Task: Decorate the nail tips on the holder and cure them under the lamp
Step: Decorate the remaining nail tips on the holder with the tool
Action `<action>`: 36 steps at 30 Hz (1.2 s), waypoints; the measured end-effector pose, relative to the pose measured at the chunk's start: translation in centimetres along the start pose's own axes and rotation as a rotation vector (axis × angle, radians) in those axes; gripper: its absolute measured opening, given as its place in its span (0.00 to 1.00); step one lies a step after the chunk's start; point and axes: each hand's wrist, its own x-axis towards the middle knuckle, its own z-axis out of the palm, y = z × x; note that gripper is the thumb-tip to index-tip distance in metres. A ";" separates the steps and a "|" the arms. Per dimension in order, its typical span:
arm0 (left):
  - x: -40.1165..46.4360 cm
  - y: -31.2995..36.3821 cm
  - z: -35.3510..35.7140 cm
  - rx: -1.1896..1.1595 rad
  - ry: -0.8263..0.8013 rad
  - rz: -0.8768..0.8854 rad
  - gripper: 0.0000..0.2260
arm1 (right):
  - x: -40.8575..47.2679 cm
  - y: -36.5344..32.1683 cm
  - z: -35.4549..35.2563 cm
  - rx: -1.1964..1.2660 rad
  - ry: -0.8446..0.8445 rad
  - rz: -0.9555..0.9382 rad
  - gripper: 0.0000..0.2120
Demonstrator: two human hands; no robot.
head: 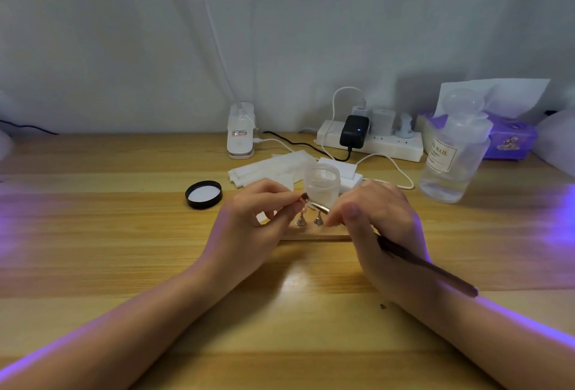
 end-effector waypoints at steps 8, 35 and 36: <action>0.0 -0.1 0.0 0.045 -0.007 -0.015 0.08 | 0.1 0.2 0.1 0.047 -0.016 0.045 0.26; 0.0 0.3 -0.2 0.033 -0.036 -0.066 0.09 | -0.2 -0.2 0.0 0.152 -0.008 0.129 0.26; 0.0 0.3 -0.2 0.033 -0.033 -0.065 0.09 | -0.2 -0.2 0.0 0.169 0.008 0.131 0.24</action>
